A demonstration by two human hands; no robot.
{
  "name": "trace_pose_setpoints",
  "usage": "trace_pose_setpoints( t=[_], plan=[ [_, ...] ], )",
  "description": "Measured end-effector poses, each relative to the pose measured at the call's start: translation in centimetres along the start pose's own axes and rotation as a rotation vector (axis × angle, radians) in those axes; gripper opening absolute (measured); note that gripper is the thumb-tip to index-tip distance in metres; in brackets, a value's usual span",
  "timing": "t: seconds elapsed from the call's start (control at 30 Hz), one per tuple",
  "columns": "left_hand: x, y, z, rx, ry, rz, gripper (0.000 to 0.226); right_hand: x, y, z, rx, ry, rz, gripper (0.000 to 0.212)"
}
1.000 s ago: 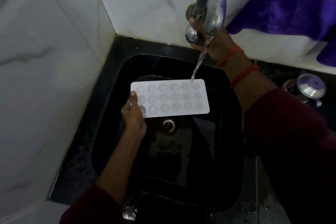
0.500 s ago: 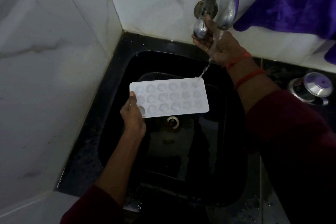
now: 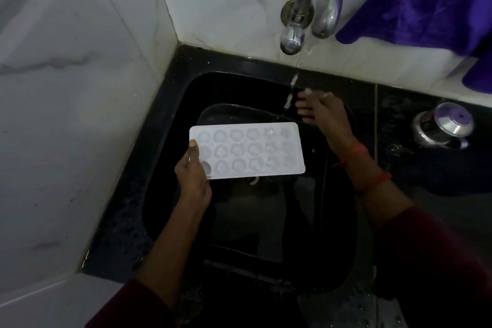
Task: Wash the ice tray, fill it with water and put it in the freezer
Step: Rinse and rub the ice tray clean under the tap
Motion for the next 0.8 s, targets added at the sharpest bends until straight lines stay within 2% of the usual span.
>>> trace_pose_setpoints(
  t=[0.13,0.23,0.43,0.53,0.8],
  plan=[
    [0.9,-0.4,-0.6,-0.005,-0.019,-0.007,0.041,4.9,-0.3,3.5,0.187,-0.025,-0.022,0.023],
    [1.7,-0.8,-1.1,-0.032,-0.026,-0.015,0.040,8.9,0.4,5.1,0.216,-0.052,-0.010,0.018],
    [3.2,-1.9,-2.8,-0.060,-0.054,-0.031,0.035,14.4,1.9,7.1,0.296,-0.151,0.032,0.027],
    [4.0,-2.4,-3.6,-0.064,-0.056,-0.042,0.031,15.5,2.1,7.6,0.437,-0.184,0.054,0.032],
    [6.2,-2.9,-4.1,-0.098,-0.030,-0.067,0.027,16.9,2.3,7.7,0.662,-0.094,0.022,0.029]
  ],
)
Point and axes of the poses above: each hand's wrist, its own x-axis away from the middle knuckle, its own y-axis out of the palm, z = x × y, the point moved 5 cm from there along -x, towards the middle knuckle, and after that the axes turned 12 degrees about -z, right-handed, at the moved point
